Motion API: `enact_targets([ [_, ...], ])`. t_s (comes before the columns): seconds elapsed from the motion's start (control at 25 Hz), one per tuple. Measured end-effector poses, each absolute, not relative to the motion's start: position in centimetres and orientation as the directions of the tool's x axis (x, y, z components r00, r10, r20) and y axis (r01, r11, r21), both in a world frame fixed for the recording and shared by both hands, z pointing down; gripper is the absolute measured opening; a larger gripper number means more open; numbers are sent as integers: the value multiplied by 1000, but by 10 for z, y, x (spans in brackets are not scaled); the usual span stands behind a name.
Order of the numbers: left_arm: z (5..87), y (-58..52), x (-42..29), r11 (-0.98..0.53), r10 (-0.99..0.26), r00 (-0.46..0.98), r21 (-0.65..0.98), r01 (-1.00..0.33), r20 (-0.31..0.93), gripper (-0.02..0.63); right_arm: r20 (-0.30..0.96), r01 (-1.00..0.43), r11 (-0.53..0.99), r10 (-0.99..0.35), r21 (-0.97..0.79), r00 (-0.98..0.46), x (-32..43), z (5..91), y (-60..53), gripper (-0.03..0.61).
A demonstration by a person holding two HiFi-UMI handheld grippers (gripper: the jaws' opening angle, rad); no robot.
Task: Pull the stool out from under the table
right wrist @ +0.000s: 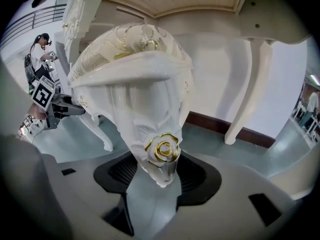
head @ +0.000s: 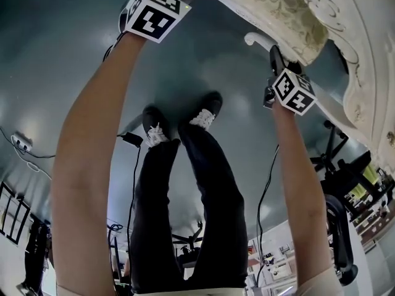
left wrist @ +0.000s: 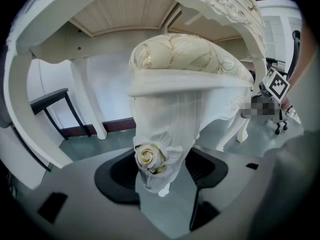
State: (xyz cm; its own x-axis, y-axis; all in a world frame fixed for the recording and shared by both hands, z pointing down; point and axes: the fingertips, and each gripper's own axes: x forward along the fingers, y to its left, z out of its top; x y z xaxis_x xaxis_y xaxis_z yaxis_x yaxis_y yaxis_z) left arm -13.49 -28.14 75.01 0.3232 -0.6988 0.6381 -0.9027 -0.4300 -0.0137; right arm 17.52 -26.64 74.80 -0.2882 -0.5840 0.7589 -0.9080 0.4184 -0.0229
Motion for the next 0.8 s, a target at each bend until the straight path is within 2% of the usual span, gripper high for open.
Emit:
enact_targets([
  [0.8,743,-166,-141,-491,-661,385,18,-871,644,290,788,-915,402,-553,-29,-269,170,749,-148,272],
])
